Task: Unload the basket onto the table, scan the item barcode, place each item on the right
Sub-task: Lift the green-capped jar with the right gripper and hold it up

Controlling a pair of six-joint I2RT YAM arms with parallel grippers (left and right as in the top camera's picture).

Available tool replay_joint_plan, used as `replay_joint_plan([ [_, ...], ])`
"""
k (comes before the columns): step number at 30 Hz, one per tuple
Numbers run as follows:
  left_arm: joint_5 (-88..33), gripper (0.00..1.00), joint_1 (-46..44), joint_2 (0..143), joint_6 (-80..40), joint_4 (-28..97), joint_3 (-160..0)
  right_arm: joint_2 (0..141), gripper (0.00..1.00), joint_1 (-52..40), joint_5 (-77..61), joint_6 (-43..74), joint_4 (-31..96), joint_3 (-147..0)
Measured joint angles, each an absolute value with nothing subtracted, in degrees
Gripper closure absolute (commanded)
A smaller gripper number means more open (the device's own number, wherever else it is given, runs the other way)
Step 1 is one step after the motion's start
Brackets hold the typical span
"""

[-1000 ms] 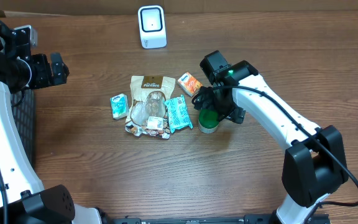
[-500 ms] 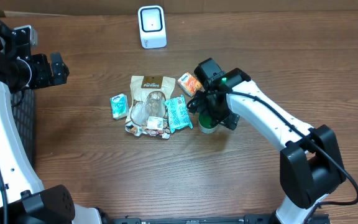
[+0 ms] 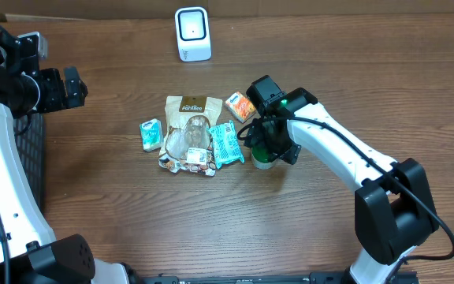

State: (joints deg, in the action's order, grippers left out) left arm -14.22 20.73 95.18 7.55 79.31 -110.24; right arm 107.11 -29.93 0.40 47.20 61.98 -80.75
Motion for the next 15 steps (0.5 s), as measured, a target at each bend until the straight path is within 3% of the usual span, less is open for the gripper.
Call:
replay_joint_plan([
  [5,-14.22,0.01,20.73,95.18,7.55,79.31,-110.24,107.11,0.27,-29.93,0.38,45.80,61.93,-80.75],
  [15,-14.20,0.01,20.73,95.18,7.55,79.31,-110.24,107.11,0.44,-29.93,0.43,41.08,61.67,-80.75],
])
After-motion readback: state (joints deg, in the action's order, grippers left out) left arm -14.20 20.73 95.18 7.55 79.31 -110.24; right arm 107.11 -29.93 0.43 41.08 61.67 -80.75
